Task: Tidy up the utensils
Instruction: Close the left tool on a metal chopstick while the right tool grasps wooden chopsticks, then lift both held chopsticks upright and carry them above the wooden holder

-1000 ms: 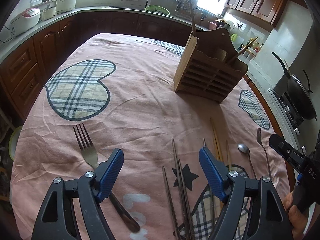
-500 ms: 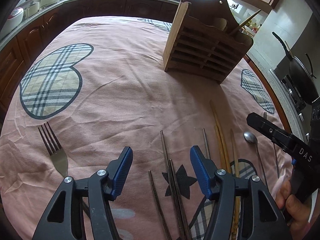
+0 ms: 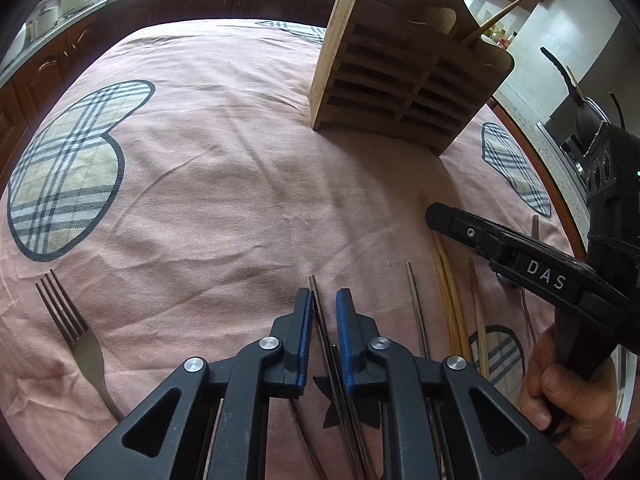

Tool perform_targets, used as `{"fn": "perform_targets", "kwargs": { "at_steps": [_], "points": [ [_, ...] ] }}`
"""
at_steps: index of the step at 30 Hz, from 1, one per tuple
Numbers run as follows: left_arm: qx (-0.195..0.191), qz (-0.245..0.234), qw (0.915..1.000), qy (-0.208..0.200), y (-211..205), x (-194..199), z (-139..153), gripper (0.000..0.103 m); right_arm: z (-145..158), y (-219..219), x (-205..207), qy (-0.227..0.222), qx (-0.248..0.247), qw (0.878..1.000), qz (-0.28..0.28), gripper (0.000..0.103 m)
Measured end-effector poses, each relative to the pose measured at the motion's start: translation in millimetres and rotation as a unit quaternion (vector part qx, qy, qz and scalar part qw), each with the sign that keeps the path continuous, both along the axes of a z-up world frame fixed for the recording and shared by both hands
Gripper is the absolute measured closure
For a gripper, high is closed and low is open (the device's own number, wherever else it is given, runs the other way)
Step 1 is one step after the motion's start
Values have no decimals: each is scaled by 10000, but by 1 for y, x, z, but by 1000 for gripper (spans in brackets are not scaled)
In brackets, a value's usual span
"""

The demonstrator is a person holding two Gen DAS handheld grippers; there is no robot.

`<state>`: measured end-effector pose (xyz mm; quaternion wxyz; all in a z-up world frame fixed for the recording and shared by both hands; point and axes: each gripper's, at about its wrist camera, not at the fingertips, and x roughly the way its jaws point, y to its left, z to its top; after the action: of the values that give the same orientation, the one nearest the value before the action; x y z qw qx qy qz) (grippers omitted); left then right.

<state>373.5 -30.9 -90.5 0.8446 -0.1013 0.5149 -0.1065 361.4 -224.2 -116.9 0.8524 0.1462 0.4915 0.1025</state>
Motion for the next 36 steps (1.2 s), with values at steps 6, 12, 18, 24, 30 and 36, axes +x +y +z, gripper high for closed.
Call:
{"fn": "perform_targets", "kwargs": {
  "at_steps": [6,12,18,24,30,36],
  "points": [
    [-109,-53,9999,-53,1,2,-3,98,-1,11,9,-81,-395,9987,320,73],
    [-353,43,9994,-3,10,-1,-1,99,1,17,8,-115,-907,9947,470,94],
    [-497,112,9984,-236,20,-14,22,99,17,-6,-3,-190,-195,9995,172,97],
    [-663,132,9962,-554,29,-35,53,100,57,-15,-24,-578,141,9982,59,98],
    [-746,139,9931,-892,39,-63,85,100,96,-13,-43,-988,269,9947,-5,99],
    [-835,147,9890,-1214,48,-94,115,100,126,-11,-63,-1354,309,9903,-45,99]
  ]
}}
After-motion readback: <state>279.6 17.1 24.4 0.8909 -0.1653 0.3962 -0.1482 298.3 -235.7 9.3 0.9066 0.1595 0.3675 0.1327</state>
